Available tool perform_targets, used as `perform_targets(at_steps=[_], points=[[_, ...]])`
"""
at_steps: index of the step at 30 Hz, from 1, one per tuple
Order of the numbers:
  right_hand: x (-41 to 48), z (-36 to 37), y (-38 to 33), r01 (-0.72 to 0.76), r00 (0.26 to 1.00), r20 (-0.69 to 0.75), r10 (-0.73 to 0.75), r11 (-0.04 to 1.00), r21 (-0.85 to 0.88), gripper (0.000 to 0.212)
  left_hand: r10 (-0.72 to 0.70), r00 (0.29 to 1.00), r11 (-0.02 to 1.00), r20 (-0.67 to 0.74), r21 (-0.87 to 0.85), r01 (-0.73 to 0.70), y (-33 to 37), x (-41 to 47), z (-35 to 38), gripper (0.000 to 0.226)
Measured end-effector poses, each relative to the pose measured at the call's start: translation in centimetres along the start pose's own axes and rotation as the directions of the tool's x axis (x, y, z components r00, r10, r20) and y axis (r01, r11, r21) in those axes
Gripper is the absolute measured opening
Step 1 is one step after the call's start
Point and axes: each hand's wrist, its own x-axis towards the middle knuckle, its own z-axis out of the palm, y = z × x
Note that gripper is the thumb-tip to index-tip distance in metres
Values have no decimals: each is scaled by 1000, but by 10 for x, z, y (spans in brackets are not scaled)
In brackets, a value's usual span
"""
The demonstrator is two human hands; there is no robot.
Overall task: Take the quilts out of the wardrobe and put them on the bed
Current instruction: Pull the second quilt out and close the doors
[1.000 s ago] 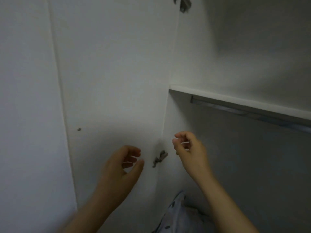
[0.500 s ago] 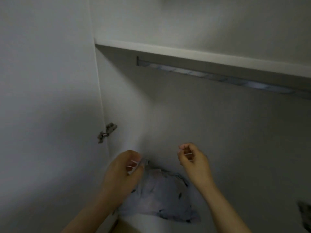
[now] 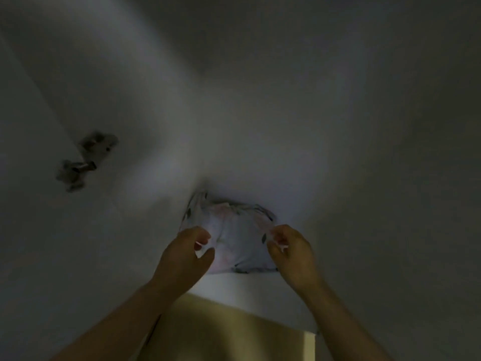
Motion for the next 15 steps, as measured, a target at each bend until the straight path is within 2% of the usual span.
perform_targets(at_steps=[5,15], points=[[11,38,61,-53,994,86,60,995,-84,24,-15,997,998,75,62,10,-52,19,48,26],[59,135,198,2,981,193,30,986,-165,38,-106,992,985,74,144,95,-168,68,167,37]])
